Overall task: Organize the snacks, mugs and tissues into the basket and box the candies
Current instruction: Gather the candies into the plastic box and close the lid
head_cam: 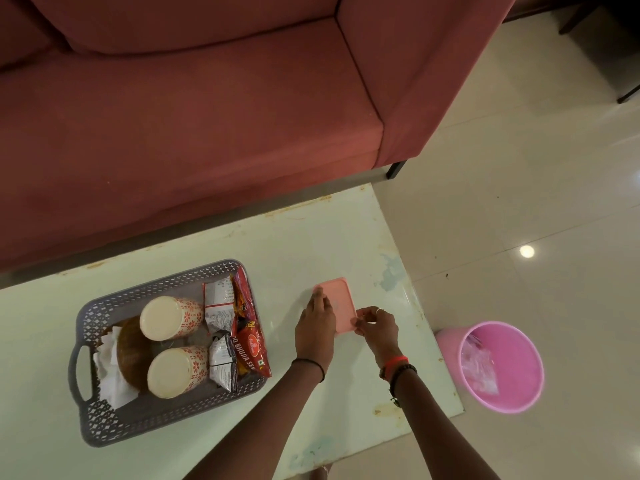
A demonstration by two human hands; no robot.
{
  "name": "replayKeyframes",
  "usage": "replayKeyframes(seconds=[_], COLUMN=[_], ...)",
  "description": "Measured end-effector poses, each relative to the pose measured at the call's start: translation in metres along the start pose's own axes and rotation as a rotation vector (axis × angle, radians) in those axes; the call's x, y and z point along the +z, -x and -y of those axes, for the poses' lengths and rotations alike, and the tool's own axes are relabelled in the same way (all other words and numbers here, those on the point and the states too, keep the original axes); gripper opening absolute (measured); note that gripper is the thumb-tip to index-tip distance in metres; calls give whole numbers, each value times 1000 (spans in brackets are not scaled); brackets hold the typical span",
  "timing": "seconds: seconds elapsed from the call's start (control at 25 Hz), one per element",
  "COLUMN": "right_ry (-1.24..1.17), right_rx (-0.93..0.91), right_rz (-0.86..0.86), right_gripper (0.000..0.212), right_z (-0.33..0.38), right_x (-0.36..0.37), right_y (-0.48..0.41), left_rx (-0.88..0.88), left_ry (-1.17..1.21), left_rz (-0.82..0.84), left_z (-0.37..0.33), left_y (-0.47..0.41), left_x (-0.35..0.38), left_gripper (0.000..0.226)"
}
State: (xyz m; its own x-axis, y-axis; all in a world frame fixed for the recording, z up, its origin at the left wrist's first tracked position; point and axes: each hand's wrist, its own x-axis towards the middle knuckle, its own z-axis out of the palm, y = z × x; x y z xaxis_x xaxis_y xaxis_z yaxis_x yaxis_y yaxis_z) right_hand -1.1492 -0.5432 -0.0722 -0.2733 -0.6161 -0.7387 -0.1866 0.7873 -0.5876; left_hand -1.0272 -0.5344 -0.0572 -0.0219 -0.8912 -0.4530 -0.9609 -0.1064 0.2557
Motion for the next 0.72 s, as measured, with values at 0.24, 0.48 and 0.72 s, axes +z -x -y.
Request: replayKeyframes(seconds=[0.24,0.48,0.72], right_ry=[180,136,338], right_rx=[-79,-128,-200], right_rz=[134,105,107], right_gripper=[23,21,27], right_z=[31,60,62], right_x=[2,17,19], right_y=[-15,-38,-45], left_rx=[-52,-54,-43], left_ry=[37,77,56], left_rz=[18,-5,0], left_z=[-9,-6,-5], left_y=[0,1,-1], left_x=[-5,-2,-1], left_gripper=[53,60,55])
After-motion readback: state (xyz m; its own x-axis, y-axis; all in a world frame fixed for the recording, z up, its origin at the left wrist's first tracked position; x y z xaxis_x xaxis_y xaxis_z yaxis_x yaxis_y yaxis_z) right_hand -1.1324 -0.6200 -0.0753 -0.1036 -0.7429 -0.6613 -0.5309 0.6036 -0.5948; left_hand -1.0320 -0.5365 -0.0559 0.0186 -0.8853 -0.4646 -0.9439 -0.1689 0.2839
